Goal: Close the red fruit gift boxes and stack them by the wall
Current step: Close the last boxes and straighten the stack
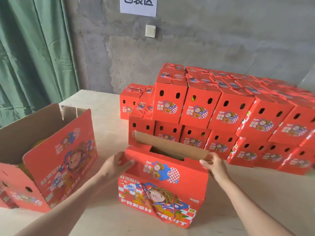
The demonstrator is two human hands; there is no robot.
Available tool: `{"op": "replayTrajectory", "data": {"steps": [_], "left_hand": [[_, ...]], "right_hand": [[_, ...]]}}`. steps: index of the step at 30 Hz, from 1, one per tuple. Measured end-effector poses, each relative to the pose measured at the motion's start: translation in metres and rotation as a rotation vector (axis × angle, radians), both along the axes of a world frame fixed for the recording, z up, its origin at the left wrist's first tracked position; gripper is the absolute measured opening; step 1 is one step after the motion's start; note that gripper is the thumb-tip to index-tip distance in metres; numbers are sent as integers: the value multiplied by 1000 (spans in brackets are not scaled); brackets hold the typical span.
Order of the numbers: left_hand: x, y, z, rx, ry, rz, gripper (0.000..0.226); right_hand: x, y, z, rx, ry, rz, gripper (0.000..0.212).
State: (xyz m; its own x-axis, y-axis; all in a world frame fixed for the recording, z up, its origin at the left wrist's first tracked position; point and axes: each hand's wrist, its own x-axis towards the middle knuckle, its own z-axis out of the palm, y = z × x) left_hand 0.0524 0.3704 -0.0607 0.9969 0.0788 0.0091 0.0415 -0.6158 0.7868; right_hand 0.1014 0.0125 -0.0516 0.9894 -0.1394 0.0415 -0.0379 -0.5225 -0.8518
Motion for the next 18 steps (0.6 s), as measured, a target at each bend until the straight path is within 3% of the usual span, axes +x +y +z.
{"op": "replayTrajectory", "data": {"steps": [2,4,6,8,12,14,16,18], "left_hand": [[-6,-7,-4,-228,-18,-6,58],[-6,-11,-9,-360,-76,28,49],[0,-14,-9,-464,-122,102,29],[9,-13,-6,-562,-120,196,38],[20,-19,-5,-568,-69,100,28],[20,-21,-6,-543,-46,92,29],[16,-21,-8,-514,-44,98,29],[8,-23,-14,-489,-60,108,29]], "right_hand": [[-17,-3,-10,57,-47,-138,18],[-38,-3,-21,123,-117,-139,7],[-61,2,-27,298,-147,-89,17],[-81,8,-26,434,-103,-1,35],[-98,26,-23,389,13,147,48],[-96,37,-23,328,-31,45,41],[-89,46,-22,243,-87,-67,22],[-78,49,-21,155,-115,-124,23]]}}
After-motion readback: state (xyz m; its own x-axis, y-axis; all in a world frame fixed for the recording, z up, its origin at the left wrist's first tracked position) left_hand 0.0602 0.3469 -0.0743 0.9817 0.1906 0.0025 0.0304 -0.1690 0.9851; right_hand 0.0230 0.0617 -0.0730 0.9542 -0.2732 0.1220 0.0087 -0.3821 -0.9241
